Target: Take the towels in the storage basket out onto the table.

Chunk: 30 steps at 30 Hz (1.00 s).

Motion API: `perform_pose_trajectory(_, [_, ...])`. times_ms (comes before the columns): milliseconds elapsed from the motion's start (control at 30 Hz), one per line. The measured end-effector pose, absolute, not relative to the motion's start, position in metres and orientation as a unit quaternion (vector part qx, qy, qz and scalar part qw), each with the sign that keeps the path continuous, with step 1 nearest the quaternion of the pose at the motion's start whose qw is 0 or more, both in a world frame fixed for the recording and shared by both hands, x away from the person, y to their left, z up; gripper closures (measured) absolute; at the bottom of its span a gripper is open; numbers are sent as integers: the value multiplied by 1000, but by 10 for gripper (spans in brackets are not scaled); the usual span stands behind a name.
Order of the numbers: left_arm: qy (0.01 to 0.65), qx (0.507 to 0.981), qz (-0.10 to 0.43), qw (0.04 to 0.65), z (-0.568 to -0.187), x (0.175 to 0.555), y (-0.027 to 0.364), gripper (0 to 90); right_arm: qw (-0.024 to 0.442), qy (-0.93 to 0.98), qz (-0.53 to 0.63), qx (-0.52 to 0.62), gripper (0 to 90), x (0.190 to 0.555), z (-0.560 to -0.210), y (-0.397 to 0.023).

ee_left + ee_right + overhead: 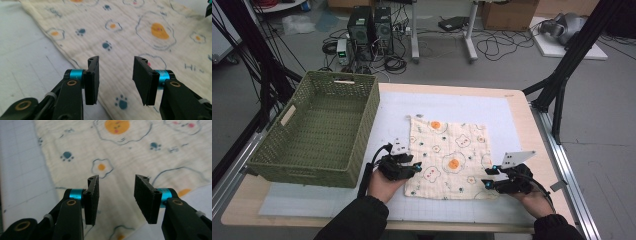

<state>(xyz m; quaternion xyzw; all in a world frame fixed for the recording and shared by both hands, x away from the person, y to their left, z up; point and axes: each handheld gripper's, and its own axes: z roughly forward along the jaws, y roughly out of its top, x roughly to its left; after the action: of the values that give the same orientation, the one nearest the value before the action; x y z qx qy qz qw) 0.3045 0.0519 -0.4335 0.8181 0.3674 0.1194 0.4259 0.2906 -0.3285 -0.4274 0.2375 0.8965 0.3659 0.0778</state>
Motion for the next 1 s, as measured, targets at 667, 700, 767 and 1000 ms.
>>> perform_pose_trajectory(667, [338, 827, 96, 438, -437, 285, 64, 848, 43, 898, 380, 219, 843, 271, -437, -331])
perform_pose_trajectory(700, [335, 825, 96, 444, -436, 285, 65, 805, 42, 893, 391, 221, 812, 271, -436, -332])
perform_pose_trajectory(767, [331, 821, 100, 454, -434, 286, 65, 745, 54, 885, 402, 228, 745, 272, -432, -331])
perform_pose_trajectory(1000, [325, 825, 102, 451, -437, 289, 63, 658, 66, 881, 400, 245, 661, 280, -434, -328])
